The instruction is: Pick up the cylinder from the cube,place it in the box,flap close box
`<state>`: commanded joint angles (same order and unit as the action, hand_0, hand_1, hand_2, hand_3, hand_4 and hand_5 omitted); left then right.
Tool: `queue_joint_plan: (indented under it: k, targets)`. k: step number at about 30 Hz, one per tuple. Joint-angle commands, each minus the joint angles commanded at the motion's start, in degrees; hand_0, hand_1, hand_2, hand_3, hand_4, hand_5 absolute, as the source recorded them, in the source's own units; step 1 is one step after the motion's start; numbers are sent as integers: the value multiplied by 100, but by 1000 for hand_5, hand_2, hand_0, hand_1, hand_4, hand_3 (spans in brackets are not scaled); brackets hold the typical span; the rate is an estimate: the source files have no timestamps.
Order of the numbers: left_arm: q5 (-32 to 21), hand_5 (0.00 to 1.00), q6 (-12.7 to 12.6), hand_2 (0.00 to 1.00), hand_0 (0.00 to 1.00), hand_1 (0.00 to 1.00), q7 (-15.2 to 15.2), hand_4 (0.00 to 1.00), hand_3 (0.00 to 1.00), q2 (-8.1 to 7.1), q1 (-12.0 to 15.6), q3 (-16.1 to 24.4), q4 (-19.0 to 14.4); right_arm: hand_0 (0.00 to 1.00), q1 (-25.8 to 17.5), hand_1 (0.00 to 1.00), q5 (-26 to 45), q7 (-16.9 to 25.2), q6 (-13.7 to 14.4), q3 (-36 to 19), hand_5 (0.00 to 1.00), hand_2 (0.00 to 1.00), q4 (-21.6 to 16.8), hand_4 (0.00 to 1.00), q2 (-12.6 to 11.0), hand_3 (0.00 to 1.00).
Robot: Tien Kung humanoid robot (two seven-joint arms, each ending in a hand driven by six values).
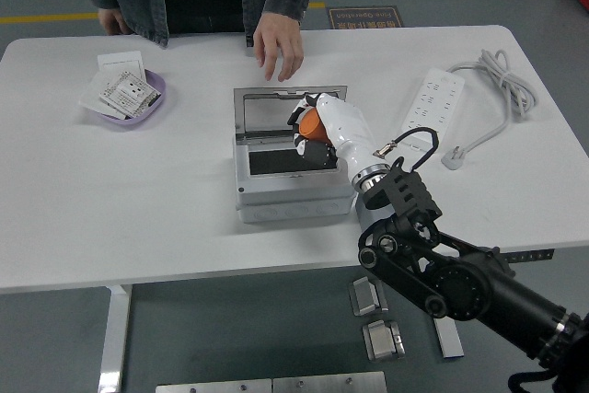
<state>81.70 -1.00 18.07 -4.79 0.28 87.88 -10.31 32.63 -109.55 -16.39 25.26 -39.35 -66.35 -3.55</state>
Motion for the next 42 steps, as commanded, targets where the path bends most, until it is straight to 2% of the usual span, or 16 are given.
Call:
queue_joint_plan:
  k: [5,12,19,26,27,32,33,38,39,42]
  targets:
    - [8,304,2,502,639,637,-3,673,609,-26,-26,-10,0,384,304,202,-47,-242,-183,293,2,259,301,2,139,262]
    - [51,306,15,502,639,637,-2,672,609,-24,-81,-19,0,386,524,208,171,-267,-252,652,2,263,518,2,272,264]
    - [133,306,28,502,639,637,6,671,610,-18,-147,-6,0,368,596,211,464,76,-422,640,2,266,674,2,316,268]
    - [151,305,35,502,639,637,5,671,610,-14,-172,-27,0,371,647,215,284,320,-693,559,2,270,810,2,266,272]
    - [160,306,36,502,639,637,8,670,610,-13,-175,-25,0,482,660,417,228,320,-725,568,66,498,823,380,259,580]
    - [192,306,39,502,639,637,10,670,610,-9,-193,-19,0,482,697,417,-25,273,-838,616,66,498,854,380,252,580]
    - [199,308,40,498,639,637,9,671,609,-7,-198,-20,0,637,701,593,-56,273,-848,630,69,612,860,597,251,686]
    - [211,308,47,498,639,637,1,671,609,8,-214,-44,0,637,709,593,-167,297,-842,671,69,612,877,597,251,686]
    - [214,310,49,496,639,637,0,670,609,11,-216,-50,0,731,708,654,-189,309,-837,672,94,650,880,695,253,719]
    - [214,310,54,496,639,637,-5,670,609,19,-219,-70,0,731,704,654,-244,349,-813,666,94,650,888,695,251,719]
